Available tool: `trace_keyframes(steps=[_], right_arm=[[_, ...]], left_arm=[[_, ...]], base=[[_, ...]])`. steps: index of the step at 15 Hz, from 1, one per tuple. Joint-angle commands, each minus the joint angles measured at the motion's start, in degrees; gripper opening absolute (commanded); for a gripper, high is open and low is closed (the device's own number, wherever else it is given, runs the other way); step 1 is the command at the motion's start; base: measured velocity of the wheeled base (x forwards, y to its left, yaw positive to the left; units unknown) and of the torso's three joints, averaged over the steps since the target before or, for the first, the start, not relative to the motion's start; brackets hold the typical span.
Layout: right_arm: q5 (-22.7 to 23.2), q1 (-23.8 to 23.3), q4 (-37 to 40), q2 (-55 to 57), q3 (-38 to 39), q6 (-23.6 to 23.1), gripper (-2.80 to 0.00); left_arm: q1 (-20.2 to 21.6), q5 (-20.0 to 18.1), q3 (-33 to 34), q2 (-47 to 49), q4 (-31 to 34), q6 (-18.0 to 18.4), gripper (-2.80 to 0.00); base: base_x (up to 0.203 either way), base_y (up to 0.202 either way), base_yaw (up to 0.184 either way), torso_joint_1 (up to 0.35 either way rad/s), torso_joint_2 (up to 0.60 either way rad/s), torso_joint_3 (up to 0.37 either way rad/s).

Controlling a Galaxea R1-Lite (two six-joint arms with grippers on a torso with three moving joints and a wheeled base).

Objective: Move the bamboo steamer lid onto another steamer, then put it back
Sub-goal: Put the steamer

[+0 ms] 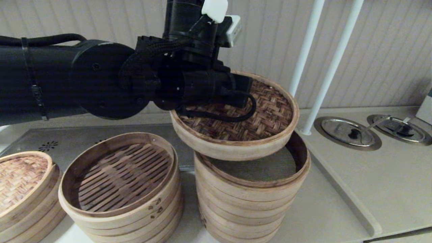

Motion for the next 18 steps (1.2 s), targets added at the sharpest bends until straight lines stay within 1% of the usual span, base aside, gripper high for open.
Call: trace_keyframes(steps=[1,8,9,13,18], right_arm=[[0.0,0.1,0.0,0.0,0.2,0.0,-2.8],[0.1,0.0,0.0,0.0,0.2,0.0,-2.8],[0.0,0.0,0.0,0.0,0.2,0.0,-2.8],[0.0,0.0,0.0,0.0,0.2,0.0,-2.8],[0.0,0.0,0.0,0.0,0.2,0.0,-2.8]], left_arm=[[-1.4,0.1,0.4,1.3,0.0,-0.1,-2.8],[-2.2,0.0,1.5,3.8,-0.4,-1.2,-2.8],[-2.3,0.1,2.0,4.2,-0.7,-1.8,-2.8],[-2.3,0.3,4.9,4.6,-4.9,-2.0,-2.8],[-2.8,0.6,7.3,3.9,-6.5,-2.1,-2.8]], base=[[0.0,0.0,0.0,0.0,0.0,0.0],[0.0,0.0,0.0,0.0,0.0,0.0],[0.0,0.0,0.0,0.0,0.0,0.0],[0.0,0.0,0.0,0.0,0.0,0.0],[0.0,0.0,0.0,0.0,0.0,0.0]])
